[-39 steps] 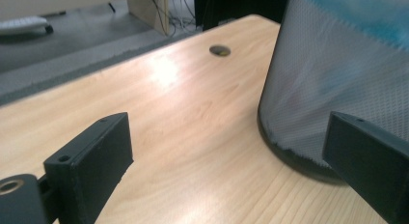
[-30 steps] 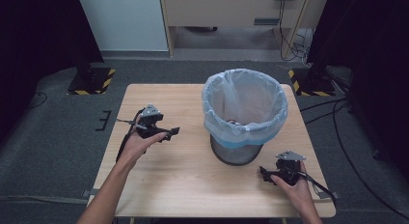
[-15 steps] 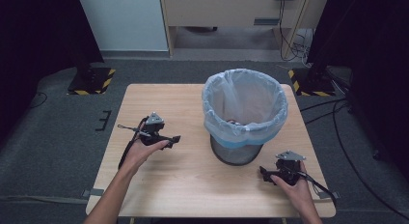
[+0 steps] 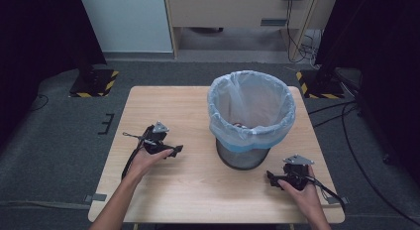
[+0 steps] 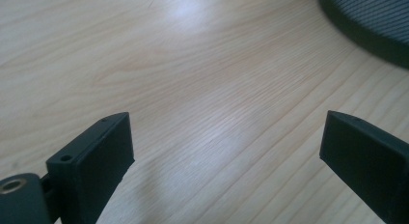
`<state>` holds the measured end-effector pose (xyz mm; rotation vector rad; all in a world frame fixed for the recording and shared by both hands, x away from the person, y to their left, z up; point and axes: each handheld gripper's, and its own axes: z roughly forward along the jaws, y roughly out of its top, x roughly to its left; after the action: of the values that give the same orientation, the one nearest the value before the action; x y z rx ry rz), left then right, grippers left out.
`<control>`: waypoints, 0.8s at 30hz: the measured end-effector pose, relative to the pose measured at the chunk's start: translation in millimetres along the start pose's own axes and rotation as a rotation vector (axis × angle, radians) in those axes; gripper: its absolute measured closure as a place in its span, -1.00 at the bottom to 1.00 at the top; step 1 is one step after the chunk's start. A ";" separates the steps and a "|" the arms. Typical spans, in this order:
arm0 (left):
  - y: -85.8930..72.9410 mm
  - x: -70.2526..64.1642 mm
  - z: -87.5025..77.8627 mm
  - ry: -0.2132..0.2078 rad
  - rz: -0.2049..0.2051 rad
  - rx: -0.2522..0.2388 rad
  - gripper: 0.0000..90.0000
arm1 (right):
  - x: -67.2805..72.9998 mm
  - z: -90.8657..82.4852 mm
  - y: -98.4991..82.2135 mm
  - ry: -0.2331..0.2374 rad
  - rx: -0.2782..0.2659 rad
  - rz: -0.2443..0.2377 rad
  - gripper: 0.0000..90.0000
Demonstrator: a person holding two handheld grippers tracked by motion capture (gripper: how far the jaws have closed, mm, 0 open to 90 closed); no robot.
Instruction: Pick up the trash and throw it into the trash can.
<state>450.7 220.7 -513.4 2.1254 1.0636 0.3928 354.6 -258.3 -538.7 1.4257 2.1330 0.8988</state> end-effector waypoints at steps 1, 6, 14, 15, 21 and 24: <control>-2.0 0.7 0.8 0.006 -0.007 0.006 -0.91 | 0.0 0.0 0.0 0.000 0.000 0.000 -0.94; -12.7 3.3 4.2 0.054 -0.006 0.041 -0.92 | 0.0 0.0 0.0 0.000 0.000 0.000 -0.94; -23.8 4.9 6.0 0.085 -0.022 0.036 -0.93 | -0.1 0.1 0.0 -0.001 0.001 0.001 -0.94; -24.2 5.0 6.0 0.085 -0.025 0.034 -0.94 | 0.0 0.1 0.0 -0.001 0.001 0.001 -0.94; -26.3 4.4 6.4 0.090 -0.032 0.018 -0.96 | 0.0 0.1 0.0 -0.001 0.001 0.001 -0.94; -26.9 3.4 5.9 0.104 -0.039 0.021 -0.98 | 0.0 0.1 0.0 -0.002 0.001 0.000 -0.94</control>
<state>440.6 231.5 -537.0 2.1190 1.1709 0.4798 354.7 -258.3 -538.7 1.4268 2.1323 0.8968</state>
